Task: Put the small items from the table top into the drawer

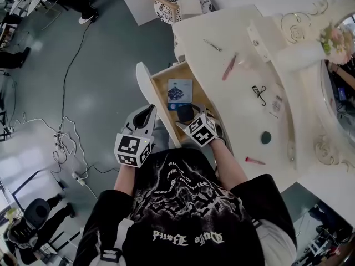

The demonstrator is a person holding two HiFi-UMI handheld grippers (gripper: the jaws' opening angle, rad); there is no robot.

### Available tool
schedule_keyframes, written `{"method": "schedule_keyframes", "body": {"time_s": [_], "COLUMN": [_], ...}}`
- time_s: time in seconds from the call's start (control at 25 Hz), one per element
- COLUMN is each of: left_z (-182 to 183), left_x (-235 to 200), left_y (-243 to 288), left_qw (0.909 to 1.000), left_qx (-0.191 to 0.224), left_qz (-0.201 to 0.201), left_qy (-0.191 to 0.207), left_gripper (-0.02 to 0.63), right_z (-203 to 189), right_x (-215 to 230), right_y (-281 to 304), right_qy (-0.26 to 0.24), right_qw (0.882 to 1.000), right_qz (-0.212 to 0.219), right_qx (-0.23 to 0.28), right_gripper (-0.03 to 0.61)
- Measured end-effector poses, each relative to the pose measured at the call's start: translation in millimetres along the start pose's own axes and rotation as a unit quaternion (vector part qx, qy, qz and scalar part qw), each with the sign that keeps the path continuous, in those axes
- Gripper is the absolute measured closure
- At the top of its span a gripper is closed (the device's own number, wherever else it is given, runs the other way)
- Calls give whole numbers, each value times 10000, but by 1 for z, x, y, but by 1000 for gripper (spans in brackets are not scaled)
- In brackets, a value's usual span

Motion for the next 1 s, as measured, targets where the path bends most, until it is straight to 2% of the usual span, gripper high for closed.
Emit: {"method": "schedule_keyframes", "body": {"time_s": [0.24, 0.52, 1.0], "left_z": [6, 6, 4], "left_x": [-6, -9, -15], "left_y": [2, 6, 3], "left_qw": [10000, 10000, 9998], "left_qx": [-36, -74, -199], "left_qz": [-12, -8, 91], "left_qy": [6, -17, -35], "left_gripper": [598, 598, 598], "right_z": [-4, -8, -13], "right_x": [-4, -4, 4], "right_y": [13, 30, 45], "right_qy": [-28, -368, -64], "right_qw": [9997, 9973, 9950], "right_qz": [140, 292, 530], "right_qx": [-208, -570, -839], "right_gripper": [183, 183, 183]}}
Point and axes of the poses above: the fingertips, and each gripper's own axes: y forward along the fingers, x to its right, z out of its top, the point moved 10 cm from there along -y, backward along the fingers, and after that the axes turned 1 degree about -y, right-handed, at the moved point
